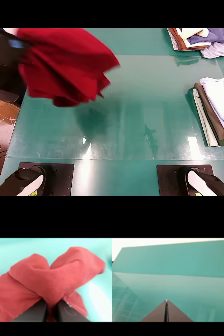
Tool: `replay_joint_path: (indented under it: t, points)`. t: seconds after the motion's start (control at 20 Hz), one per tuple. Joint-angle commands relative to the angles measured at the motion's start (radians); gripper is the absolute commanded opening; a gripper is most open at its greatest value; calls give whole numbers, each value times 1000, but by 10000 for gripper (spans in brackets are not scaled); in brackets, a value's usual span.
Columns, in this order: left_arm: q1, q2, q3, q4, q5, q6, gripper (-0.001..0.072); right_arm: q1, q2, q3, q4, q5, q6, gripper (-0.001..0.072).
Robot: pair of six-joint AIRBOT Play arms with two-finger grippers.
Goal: Fold the shirts.
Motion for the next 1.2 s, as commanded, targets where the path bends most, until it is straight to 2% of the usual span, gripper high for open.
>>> replay_joint_path:
  t: [0.0, 0.15, 0.2, 0.25, 0.3, 0.55, 0.7, 0.95, 1.05, 1.15]
  points:
    - [-154, -169, 11, -56, -117, 77, 31, 1, 0, 14, 0, 21, 1, 16]
    - [-249, -330, 11, -68, -130, 203, 32, 1, 0, 14, -1, 39, 1, 16]
    - [-255, -376, 11, -69, -115, 206, 77, 1, 0, 14, -1, 43, 1, 16]
    - [-255, -410, 11, -68, -100, 206, 379, 1, 0, 14, -1, 48, 1, 16]
    - [-247, -439, 11, -67, -84, 205, 650, 1, 0, 14, -1, 52, 1, 16]
    - [-118, -466, 10, -60, -19, 224, 659, 1, 0, 14, -4, 60, 1, 16]
    - [-20, -486, -71, -63, 44, 222, 659, 1, -2, 14, -4, 66, 1, 16]
    - [48, -661, -223, -97, 213, 225, 659, 1, -3, 14, -10, 92, 1, 16]
    - [48, -747, -222, -160, 262, 245, 659, 1, -3, 14, -10, 113, 1, 16]
    - [48, -806, -222, -289, 321, 304, 658, 1, -8, 14, -10, 139, 1, 16]
